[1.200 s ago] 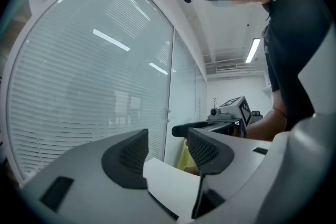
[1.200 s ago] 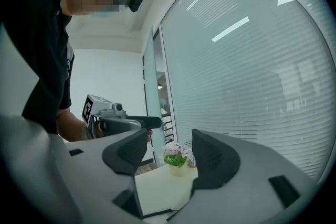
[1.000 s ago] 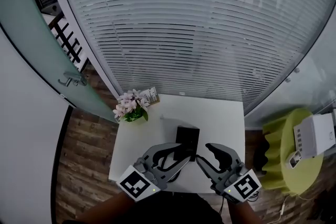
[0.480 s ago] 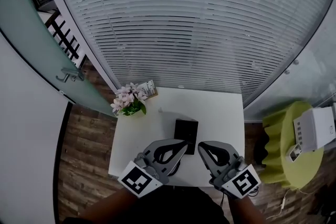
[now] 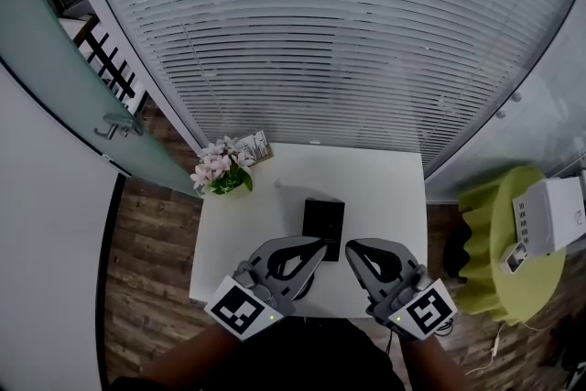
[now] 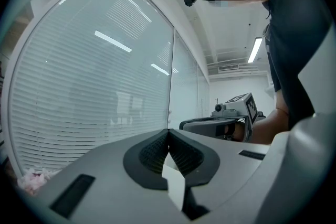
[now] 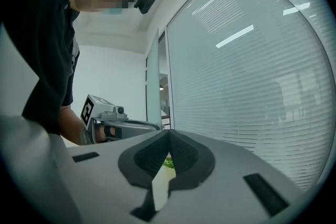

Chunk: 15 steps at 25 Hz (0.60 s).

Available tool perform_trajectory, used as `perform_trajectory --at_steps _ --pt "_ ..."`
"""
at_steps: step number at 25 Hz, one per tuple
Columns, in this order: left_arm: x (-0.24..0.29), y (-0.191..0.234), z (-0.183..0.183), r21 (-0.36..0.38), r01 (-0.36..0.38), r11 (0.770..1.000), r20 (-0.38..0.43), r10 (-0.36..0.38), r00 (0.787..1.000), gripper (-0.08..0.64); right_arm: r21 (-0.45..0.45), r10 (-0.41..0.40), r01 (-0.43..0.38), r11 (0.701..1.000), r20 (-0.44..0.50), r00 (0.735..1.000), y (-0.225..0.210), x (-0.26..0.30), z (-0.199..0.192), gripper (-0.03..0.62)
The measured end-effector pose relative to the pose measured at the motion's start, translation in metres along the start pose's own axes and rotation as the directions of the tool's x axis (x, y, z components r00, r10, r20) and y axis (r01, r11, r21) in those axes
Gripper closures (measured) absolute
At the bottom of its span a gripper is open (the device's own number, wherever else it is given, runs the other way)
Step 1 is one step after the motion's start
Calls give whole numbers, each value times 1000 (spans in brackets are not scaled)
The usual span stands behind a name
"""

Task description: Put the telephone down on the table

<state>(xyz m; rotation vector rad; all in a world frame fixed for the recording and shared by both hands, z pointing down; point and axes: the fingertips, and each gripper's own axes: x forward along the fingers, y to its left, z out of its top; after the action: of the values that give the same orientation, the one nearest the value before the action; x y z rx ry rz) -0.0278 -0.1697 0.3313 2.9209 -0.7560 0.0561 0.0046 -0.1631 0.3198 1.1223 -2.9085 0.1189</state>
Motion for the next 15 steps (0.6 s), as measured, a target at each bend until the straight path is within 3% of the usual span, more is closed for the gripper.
perform_trajectory --at_steps 15 --pt "1 2 -3 -1 3 1000 -13 -3 1000 551 19 0 0 1000 -16 1000 -5 2 -6 569"
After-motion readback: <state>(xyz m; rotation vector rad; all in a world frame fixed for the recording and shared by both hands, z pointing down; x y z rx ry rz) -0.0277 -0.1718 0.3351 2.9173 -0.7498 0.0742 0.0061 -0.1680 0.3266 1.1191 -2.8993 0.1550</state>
